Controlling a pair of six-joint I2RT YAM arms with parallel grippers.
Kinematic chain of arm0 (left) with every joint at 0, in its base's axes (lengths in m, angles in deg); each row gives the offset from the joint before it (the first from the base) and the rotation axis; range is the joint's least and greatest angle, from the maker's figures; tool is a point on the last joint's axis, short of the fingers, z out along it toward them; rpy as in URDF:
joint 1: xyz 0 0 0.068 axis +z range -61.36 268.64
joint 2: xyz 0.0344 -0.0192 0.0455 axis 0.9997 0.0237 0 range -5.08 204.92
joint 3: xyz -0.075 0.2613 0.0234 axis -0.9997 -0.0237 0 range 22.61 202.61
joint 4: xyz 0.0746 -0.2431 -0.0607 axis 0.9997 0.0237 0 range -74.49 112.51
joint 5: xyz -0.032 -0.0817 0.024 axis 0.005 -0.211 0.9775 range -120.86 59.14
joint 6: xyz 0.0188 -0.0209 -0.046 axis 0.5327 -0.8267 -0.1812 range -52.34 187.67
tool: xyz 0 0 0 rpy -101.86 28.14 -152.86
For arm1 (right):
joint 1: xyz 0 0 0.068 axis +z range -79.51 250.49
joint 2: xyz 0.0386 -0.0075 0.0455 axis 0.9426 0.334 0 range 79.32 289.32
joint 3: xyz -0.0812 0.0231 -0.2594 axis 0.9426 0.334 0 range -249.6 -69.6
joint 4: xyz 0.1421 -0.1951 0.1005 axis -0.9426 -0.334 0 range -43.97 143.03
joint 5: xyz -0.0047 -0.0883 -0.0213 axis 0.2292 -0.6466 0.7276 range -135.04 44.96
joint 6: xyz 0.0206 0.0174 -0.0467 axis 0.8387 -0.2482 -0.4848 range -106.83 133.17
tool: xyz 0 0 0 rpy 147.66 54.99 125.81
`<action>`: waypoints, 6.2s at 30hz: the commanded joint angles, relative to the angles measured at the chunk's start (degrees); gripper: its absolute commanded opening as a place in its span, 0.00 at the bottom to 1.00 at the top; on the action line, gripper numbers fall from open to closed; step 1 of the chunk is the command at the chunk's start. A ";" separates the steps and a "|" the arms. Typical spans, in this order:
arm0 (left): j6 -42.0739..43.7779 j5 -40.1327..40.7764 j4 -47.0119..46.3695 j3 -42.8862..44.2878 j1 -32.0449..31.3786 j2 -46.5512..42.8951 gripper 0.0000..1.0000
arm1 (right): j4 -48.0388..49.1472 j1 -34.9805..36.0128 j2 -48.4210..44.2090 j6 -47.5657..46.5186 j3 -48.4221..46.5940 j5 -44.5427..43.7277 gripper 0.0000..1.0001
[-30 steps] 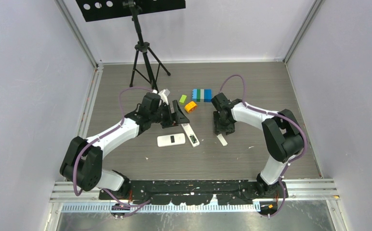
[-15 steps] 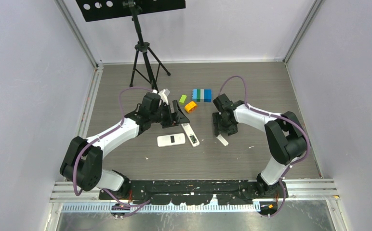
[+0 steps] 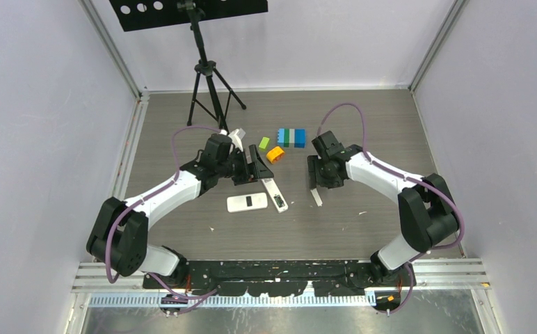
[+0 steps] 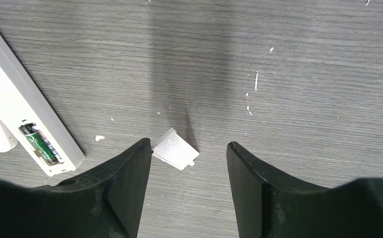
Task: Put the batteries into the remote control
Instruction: Pick up the battery cover at the center of the board.
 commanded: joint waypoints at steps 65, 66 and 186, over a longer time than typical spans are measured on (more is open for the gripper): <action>8.74 7.42 -45.63 2.18 -21.15 28.90 0.00 | 5.40 -11.94 -9.35 24.27 2.38 13.29 0.56; 11.14 7.34 -44.92 2.00 -21.15 27.66 0.00 | 4.69 -12.49 -10.06 25.61 2.02 13.28 0.56; -36.43 -22.23 -50.93 11.67 0.20 9.09 0.00 | 70.30 -14.34 -26.50 48.36 18.13 50.44 0.26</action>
